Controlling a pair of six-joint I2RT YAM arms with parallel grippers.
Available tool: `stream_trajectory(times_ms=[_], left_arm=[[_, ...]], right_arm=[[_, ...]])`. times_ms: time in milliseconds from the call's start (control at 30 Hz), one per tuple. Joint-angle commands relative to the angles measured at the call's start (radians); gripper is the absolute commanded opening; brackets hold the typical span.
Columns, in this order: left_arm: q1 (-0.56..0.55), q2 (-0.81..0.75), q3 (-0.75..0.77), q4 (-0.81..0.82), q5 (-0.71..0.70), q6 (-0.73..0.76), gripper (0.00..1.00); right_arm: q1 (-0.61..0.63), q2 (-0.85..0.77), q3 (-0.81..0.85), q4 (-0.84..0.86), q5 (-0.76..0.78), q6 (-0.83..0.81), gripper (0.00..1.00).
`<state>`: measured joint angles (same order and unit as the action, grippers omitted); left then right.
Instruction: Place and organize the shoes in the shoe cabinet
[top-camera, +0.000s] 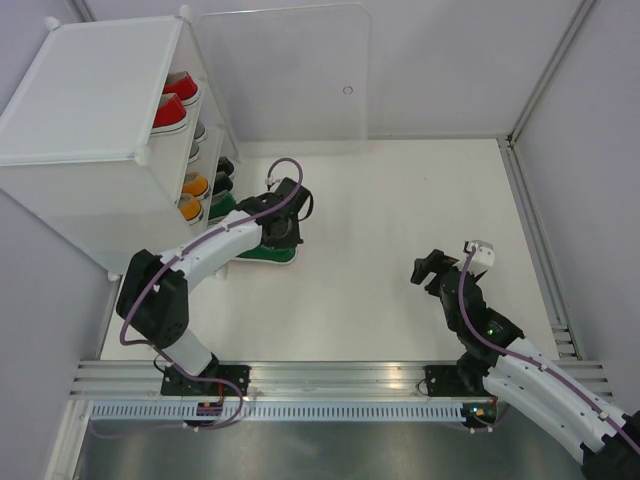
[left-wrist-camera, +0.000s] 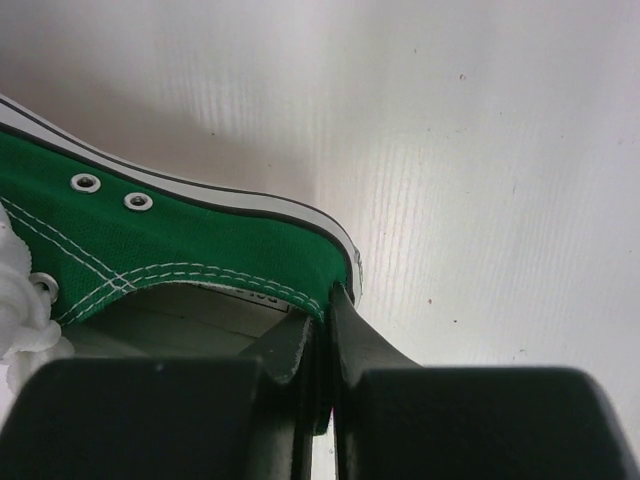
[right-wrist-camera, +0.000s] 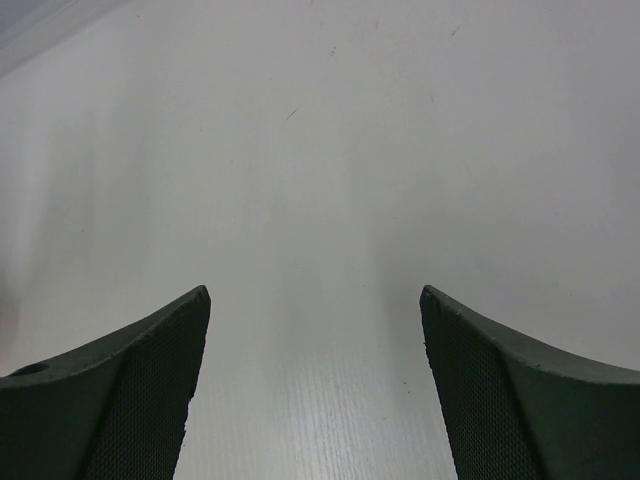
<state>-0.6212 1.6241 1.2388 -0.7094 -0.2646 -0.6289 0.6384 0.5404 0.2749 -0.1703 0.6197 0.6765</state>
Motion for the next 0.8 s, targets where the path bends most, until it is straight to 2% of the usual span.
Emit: stream_trajectory(times_ms=[0,500,767], left_arm=[[0.034,-0.053,0.039,0.007,-0.085,0.026,0.02],[0.238,-0.055,-0.004,0.01,-0.038,0.074,0.02],[0.284,-0.01,0.008,0.027,0.011,0.098,0.03]], right_arm=[[0.003,-0.002,0.0,0.04,-0.009,-0.002,0.89],[0.003,0.0,0.001,0.038,-0.011,-0.003,0.89],[0.003,0.009,0.0,0.046,-0.02,-0.003,0.89]])
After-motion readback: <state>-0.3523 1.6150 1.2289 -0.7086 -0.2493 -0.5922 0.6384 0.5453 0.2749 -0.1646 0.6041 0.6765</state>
